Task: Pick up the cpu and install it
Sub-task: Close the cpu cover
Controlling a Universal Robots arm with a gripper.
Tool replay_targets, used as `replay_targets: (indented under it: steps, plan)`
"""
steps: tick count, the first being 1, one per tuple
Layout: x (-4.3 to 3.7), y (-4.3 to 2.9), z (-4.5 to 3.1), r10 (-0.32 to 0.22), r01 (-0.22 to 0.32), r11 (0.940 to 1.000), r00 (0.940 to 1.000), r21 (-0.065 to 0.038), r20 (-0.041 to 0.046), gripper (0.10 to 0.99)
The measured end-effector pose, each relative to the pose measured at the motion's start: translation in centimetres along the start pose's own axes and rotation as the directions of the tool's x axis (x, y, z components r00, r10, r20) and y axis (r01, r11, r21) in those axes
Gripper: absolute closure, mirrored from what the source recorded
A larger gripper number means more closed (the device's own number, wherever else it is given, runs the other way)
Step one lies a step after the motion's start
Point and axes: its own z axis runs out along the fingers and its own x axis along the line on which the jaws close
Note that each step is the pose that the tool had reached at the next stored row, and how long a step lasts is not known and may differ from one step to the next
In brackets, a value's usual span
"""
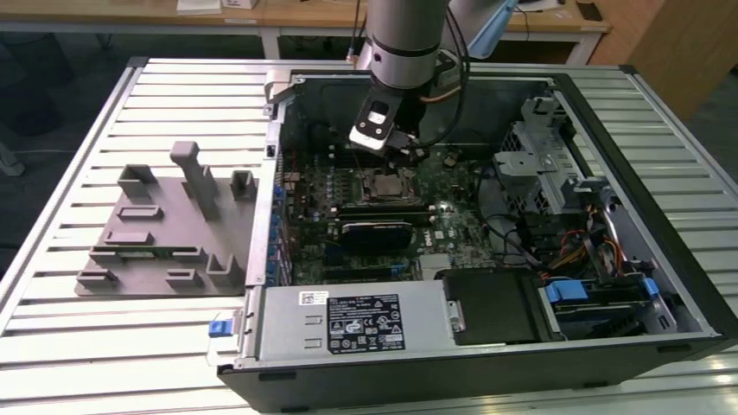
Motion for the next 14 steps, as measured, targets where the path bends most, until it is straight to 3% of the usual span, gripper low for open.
replay_targets:
  steps: [7, 14]
  plan:
    - [0.0, -0.01, 0.0, -0.097, 0.097, 0.9953, 0.9953, 0.003, -0.0029, 0.98]
    - [0.01, -0.01, 0.0, -0.189, 0.189, 0.982, 0.982, 0.005, -0.006, 0.98]
